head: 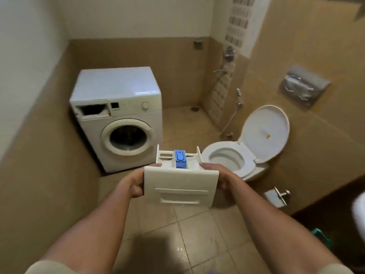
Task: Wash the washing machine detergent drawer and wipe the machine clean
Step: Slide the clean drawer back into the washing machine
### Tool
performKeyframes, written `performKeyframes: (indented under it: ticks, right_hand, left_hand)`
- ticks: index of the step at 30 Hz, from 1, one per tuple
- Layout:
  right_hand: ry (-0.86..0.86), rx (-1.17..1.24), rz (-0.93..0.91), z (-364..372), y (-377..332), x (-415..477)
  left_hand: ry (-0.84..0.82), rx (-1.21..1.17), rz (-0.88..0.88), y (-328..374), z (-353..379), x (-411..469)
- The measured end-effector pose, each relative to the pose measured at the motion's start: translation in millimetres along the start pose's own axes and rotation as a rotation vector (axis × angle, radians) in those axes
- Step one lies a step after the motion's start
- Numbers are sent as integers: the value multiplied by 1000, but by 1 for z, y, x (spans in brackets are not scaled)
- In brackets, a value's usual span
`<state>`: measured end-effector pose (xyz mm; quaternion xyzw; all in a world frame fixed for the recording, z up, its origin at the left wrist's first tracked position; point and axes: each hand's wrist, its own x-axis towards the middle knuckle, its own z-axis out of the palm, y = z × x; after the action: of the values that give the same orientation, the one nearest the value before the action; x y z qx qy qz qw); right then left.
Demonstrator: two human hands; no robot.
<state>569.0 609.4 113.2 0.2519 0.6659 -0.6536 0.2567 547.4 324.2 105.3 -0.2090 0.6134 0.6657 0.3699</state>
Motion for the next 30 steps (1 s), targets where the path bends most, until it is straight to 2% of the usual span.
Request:
performKeyframes:
  ticks: [6, 15, 21, 30]
  right_hand:
    - [-224, -6, 7, 105, -55, 66]
    - [-476, -27, 27, 224, -133, 194]
    - [-542, 20, 72, 279, -186, 291]
    - [-531, 62, 111, 344, -248, 392]
  left_hand:
    - [122, -221, 66, 11, -111, 2]
    - [288, -378, 101, 67, -240, 47]
    - [335, -394, 86, 137, -303, 96]
    - [348, -403, 49, 212, -393, 169]
